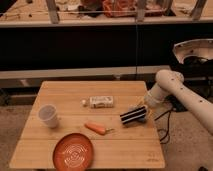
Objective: Place the eraser on the white sponge
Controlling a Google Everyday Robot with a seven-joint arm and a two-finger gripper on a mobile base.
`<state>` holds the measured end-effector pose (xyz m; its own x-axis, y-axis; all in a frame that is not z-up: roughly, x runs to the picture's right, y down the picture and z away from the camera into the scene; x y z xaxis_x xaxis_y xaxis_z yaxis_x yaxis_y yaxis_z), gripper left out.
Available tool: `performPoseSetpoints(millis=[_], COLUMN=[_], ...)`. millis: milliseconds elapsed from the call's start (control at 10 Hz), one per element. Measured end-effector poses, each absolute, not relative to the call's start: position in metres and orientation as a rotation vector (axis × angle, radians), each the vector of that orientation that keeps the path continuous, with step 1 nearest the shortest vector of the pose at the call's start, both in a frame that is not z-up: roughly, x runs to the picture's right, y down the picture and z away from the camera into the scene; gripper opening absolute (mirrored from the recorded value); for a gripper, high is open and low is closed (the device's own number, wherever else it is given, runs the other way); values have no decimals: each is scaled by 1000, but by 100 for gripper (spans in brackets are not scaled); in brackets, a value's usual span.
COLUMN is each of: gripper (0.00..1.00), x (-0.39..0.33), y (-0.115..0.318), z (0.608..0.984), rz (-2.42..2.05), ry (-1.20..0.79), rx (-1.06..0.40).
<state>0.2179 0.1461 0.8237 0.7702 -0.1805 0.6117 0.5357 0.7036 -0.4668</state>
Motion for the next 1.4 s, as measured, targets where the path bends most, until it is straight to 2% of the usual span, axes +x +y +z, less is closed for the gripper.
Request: performPoseSetpoints(millis=[100,300,600,800,900,1100,1400], gripper=[33,37,45,53,50,38,40], x=[218,219,219,220,220,221,221], y=[146,146,147,147,147,147,147], z=[825,825,826,827,828,829,830], rz=[-423,-423,-427,-429,-429,-430,-432], ry=[-565,-563,-562,-561,-561,-560,-559], rx=[-681,-680,-679,-679,-678,-678,-677])
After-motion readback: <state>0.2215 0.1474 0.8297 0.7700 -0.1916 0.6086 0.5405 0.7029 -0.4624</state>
